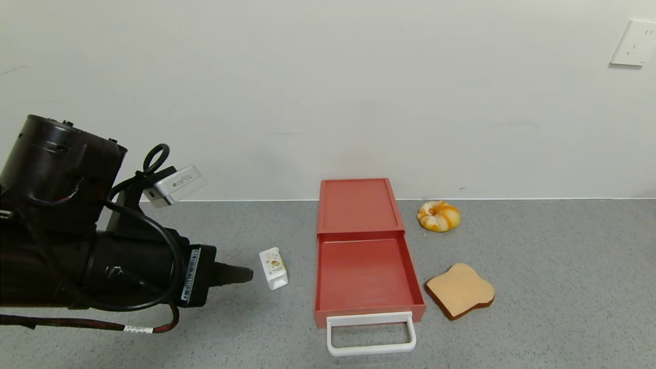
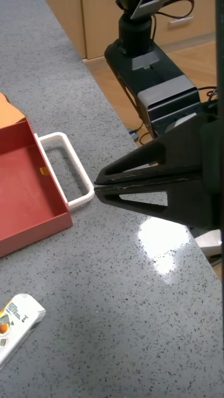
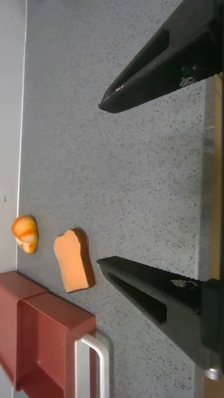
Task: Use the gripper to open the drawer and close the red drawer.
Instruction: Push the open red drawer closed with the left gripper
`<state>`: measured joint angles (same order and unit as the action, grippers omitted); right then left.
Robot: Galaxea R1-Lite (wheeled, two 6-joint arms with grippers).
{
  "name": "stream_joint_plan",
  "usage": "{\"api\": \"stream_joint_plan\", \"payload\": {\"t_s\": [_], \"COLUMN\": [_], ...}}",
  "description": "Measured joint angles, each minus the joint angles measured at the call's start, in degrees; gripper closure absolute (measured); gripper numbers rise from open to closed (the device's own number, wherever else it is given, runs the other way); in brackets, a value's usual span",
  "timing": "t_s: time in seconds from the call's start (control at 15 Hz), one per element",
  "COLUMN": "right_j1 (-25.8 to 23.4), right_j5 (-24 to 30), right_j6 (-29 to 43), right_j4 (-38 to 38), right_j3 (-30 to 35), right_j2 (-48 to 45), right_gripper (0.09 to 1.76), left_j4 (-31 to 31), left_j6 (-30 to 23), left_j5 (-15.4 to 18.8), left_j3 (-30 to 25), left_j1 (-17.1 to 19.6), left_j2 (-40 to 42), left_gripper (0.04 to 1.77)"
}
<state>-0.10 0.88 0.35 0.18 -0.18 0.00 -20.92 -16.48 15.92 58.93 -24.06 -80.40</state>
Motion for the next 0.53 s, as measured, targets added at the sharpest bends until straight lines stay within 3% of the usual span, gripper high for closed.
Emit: {"api": "stream_joint_plan", "payload": {"t_s": [0.53], "right_j1": [0.0], "right_j5": [0.0], "right_j6": [0.0], "right_j4": [0.0], "right_j3": [0.0], "right_j2": [0.0], "right_gripper": [0.15], "left_j4": [0.3], "left_j6": [-0.4], "left_j5": [-0.5], "left_j3": [1.0], "left_j1": [-1.6], "left_j2": [-0.1], "left_gripper": [1.70]}}
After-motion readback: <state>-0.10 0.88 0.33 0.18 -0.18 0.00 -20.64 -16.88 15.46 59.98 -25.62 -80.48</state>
